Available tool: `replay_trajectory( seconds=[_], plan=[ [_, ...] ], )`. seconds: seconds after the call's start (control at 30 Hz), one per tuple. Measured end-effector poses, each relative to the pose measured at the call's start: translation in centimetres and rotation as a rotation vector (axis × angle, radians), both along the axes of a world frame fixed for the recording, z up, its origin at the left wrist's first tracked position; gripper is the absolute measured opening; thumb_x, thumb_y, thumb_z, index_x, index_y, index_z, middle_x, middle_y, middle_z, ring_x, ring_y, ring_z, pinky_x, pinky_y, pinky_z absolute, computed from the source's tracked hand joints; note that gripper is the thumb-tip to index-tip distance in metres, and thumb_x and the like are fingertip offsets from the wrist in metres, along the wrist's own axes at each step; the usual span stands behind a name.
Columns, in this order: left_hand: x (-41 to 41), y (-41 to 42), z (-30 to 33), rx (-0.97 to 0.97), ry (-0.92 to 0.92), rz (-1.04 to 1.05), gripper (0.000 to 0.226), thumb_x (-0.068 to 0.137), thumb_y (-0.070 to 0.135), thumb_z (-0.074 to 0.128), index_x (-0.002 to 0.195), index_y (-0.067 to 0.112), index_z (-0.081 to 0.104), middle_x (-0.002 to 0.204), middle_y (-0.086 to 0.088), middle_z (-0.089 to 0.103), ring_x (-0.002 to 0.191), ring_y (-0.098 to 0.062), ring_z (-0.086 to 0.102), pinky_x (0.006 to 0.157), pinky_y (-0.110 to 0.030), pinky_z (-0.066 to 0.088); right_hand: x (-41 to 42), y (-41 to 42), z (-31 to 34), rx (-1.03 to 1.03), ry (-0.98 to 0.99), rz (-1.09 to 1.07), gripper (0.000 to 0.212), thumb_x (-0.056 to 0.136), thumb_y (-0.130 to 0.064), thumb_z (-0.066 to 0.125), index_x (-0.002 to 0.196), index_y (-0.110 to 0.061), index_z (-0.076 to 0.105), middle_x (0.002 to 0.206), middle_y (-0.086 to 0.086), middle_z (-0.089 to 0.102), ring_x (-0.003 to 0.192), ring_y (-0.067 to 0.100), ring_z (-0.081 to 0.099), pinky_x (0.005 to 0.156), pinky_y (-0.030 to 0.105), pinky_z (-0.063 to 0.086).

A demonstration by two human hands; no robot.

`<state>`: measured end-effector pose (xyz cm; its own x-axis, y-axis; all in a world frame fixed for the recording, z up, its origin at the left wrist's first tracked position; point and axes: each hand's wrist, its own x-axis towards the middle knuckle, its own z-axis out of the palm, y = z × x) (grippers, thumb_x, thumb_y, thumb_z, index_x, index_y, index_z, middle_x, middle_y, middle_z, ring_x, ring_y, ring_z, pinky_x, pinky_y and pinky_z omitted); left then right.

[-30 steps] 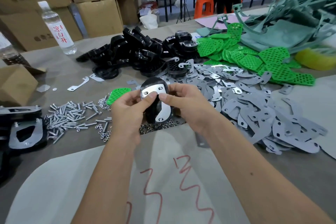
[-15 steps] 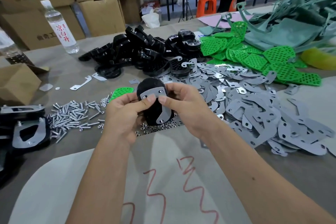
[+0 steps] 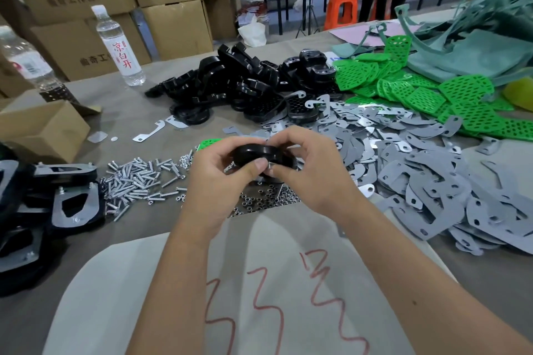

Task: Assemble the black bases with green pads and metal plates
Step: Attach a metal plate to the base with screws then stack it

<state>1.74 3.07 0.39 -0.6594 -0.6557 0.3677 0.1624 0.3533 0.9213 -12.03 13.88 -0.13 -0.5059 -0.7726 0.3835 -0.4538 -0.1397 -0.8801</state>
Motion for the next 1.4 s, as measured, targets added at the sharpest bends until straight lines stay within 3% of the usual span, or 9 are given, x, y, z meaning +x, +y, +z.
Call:
replay_trajectory(
  seconds=[0.27,0.37,0.47,0.57,0.73,0.9,1.0,1.23,1.4],
  plan=[
    [0.3,0.2,0.4,-0.337,-0.131,0.115,0.033,0.080,0.019,0.080,0.111,0.031,0.077,0.104,0.015,0.076,0.104,-0.017,0.071,0.088,-0.048,0.059,-0.1,-0.4,-0.7,0.050,0.142,-0.047,0.032,0.080,-0.012,0.087,0.104,-0.013,0.067,0.095,-0.004,0.071,0.091,0.015,0.067,0.091,0.031,0.053],
    [0.3,0.5,0.7,-0.515,-0.160,0.166,0.034,0.080,0.022,0.078,0.111,0.035,0.076,0.104,0.020,0.075,0.105,-0.009,0.069,0.087,-0.038,0.057,-0.2,-0.5,-1.0,0.098,0.120,-0.081,0.032,0.078,-0.014,0.088,0.102,-0.017,0.068,0.092,-0.010,0.070,0.087,0.010,0.067,0.083,0.028,0.053],
    [0.3,0.8,0.8,-0.618,-0.139,0.204,0.032,0.078,0.020,0.079,0.107,0.032,0.076,0.099,0.021,0.074,0.099,0.000,0.068,0.088,-0.022,0.053,-0.2,-0.5,-1.2,0.071,0.059,-0.075,0.028,0.076,-0.010,0.088,0.097,-0.016,0.070,0.087,-0.010,0.071,0.085,0.019,0.071,0.080,0.040,0.058],
    [0.4,0.7,0.7,-0.553,-0.110,0.187,0.029,0.079,0.016,0.079,0.105,0.028,0.076,0.096,0.019,0.074,0.097,-0.004,0.069,0.086,-0.028,0.056,-0.4,-0.4,-1.1,0.024,0.008,-0.038,0.029,0.074,-0.009,0.089,0.095,-0.019,0.072,0.085,-0.009,0.071,0.083,0.018,0.071,0.080,0.035,0.059],
    [0.2,0.1,0.0,-0.319,-0.092,0.272,0.020,0.088,0.021,0.068,0.107,0.025,0.072,0.100,0.013,0.075,0.099,-0.010,0.070,0.090,-0.039,0.057,-1.2,-0.6,-0.7,-0.013,-0.105,0.088,0.026,0.090,-0.008,0.078,0.105,-0.029,0.074,0.100,-0.012,0.076,0.101,0.007,0.069,0.087,0.020,0.054],
    [-1.1,0.9,-0.9,-0.048,-0.072,0.255,0.016,0.090,0.019,0.063,0.105,0.020,0.069,0.101,0.001,0.075,0.097,-0.014,0.071,0.092,-0.040,0.057,-0.7,-0.8,-1.2,0.036,-0.249,0.089,0.006,0.096,-0.019,0.074,0.101,-0.023,0.075,0.081,-0.012,0.073,0.071,0.001,0.067,0.060,0.014,0.050],
    [-1.5,1.1,-1.1,0.037,-0.069,0.252,0.018,0.088,0.023,0.063,0.104,0.019,0.069,0.101,-0.002,0.076,0.096,-0.015,0.072,0.092,-0.042,0.058,-0.8,-0.8,-1.4,0.029,-0.276,0.066,0.005,0.096,-0.018,0.074,0.100,-0.018,0.076,0.081,-0.006,0.072,0.071,0.007,0.067,0.063,0.020,0.051],
    [-1.5,0.9,-1.2,0.078,-0.057,0.245,0.024,0.085,0.024,0.064,0.106,0.013,0.070,0.101,-0.006,0.076,0.095,-0.021,0.072,0.090,-0.041,0.058,-0.7,-0.8,-1.5,0.005,-0.329,0.097,0.006,0.095,-0.015,0.074,0.100,-0.016,0.073,0.093,0.007,0.074,0.080,0.015,0.069,0.069,0.029,0.054],
    [-0.7,0.0,-1.1,-0.006,-0.026,0.148,0.020,0.093,0.009,0.072,0.110,0.020,0.072,0.109,0.002,0.077,0.104,-0.014,0.071,0.091,-0.026,0.055,-1.1,-0.4,-0.7,-0.103,-0.274,0.119,0.022,0.087,0.001,0.078,0.097,-0.017,0.072,0.087,-0.005,0.073,0.077,0.009,0.069,0.070,0.021,0.055]
  ],
)
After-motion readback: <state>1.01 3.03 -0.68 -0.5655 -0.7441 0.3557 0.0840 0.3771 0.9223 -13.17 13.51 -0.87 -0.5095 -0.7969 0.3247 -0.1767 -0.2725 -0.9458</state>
